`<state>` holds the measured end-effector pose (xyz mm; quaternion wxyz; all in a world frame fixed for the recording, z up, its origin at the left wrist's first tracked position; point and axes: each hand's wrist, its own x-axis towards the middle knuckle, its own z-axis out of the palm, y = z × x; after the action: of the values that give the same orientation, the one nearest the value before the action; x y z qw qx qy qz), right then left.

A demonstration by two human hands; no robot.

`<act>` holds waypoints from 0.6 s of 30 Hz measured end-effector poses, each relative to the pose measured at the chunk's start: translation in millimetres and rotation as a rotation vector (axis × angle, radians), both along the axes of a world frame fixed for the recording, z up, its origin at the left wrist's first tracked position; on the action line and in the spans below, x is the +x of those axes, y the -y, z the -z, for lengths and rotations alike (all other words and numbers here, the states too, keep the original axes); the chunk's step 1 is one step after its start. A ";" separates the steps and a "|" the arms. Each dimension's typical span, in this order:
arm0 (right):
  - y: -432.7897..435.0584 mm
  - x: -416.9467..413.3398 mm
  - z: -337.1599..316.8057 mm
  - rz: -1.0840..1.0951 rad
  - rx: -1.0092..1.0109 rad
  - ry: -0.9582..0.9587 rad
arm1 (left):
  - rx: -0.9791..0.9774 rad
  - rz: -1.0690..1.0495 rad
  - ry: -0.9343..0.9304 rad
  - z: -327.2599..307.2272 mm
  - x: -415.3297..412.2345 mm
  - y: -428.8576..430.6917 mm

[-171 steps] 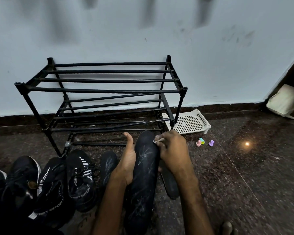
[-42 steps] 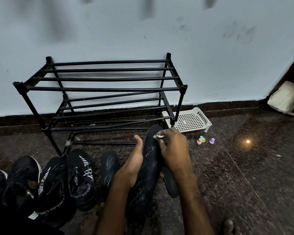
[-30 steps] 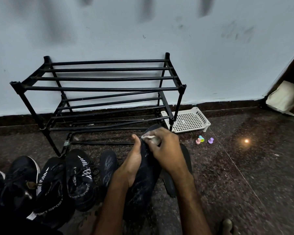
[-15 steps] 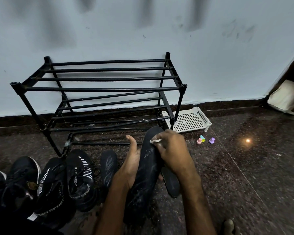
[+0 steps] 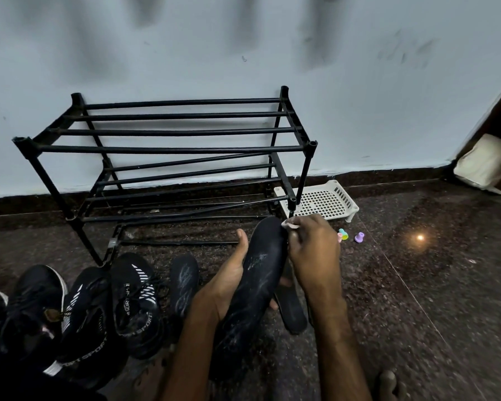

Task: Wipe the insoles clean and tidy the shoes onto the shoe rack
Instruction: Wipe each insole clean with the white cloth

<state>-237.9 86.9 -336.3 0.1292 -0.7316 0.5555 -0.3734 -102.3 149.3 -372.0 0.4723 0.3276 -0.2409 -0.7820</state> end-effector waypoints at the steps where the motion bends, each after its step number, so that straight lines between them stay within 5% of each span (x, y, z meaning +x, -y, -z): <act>1: -1.2 1.7 -1.9 0.009 -0.029 0.060 | 0.002 0.002 -0.001 -0.1 -0.9 0.2; 6: -10.1 15.5 9.8 -0.235 0.111 0.056 | -0.019 -0.043 -0.026 -4.2 -0.9 -0.6; 12: -9.3 2.1 17.5 0.117 0.053 0.104 | -0.020 -0.092 0.009 1.5 6.1 -1.7; 15: -14.3 12.1 6.8 -0.038 -0.070 0.237 | 0.011 -0.126 -0.001 -0.6 4.4 -0.8; 18: -15.8 30.2 8.6 -0.278 -0.104 0.109 | 0.039 -0.173 -0.063 -5.4 1.1 -1.5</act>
<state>-207.7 102.7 -344.9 0.1714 -0.7857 0.4211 -0.4193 -101.2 150.8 -366.6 0.5389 0.3315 -0.1817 -0.7528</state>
